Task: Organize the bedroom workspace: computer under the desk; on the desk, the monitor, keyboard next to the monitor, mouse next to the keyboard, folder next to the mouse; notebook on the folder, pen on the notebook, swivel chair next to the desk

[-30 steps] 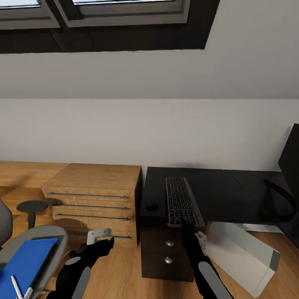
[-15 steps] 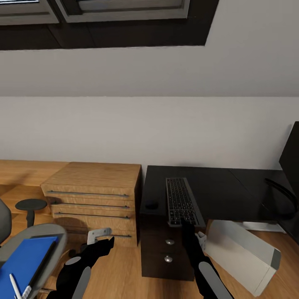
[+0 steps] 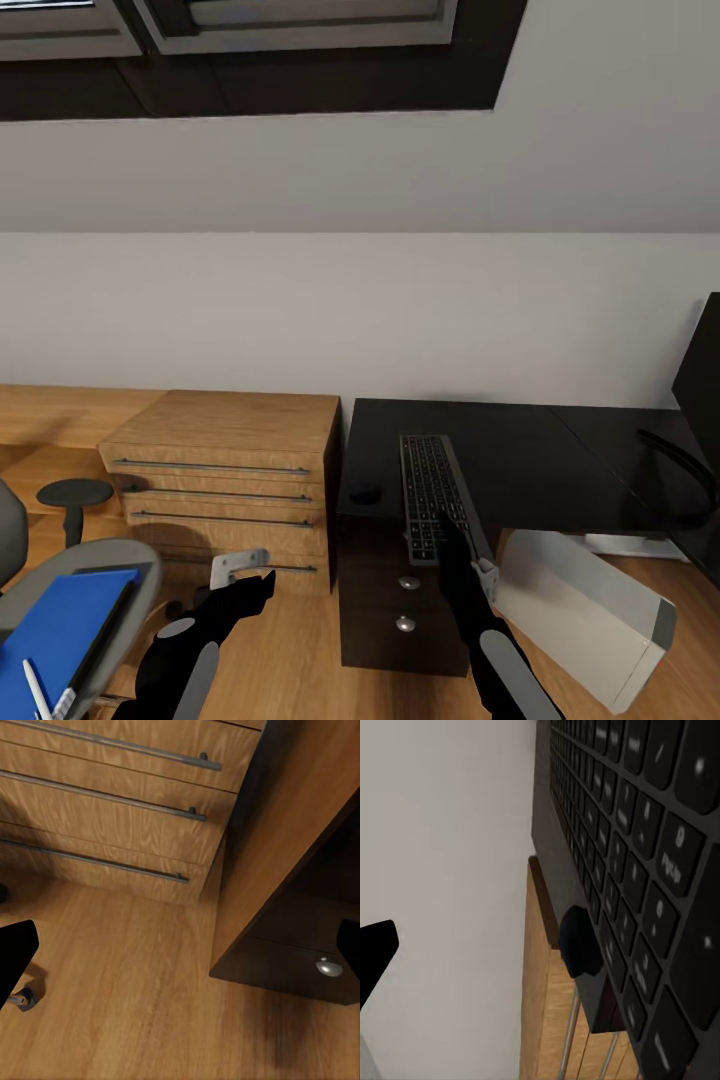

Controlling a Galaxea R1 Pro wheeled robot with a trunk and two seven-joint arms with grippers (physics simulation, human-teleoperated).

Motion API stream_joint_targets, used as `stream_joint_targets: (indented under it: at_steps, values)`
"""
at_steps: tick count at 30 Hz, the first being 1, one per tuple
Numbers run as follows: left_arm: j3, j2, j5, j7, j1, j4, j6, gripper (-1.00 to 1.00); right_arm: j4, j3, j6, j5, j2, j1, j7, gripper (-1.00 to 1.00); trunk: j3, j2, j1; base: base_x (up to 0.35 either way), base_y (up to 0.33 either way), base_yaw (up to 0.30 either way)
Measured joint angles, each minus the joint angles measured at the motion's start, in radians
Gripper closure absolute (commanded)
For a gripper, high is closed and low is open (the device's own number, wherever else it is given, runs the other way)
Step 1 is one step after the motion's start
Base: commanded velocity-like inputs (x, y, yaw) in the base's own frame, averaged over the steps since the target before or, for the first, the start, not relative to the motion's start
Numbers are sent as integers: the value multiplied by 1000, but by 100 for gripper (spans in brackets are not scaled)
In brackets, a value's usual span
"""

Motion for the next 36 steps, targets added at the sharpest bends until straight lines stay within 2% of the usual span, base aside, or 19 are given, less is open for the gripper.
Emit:
stream_joint_targets:
  at_steps: [7,21,36]
  values:
    - [0,1,5,-3,0,3,0,-100,-1,0,0,0,0,0,0,-100,0,0,0,-52,0,0]
    - [0,2,8,-4,0,3,0,-100,2,-3,0,0,0,0,-2,-100,0,0,1,-317,-16,0]
    - [0,3,6,-1,0,3,-1,-100,52,-4,-2,0,3,-1,-10,-100,0,0,0,-274,-202,0]
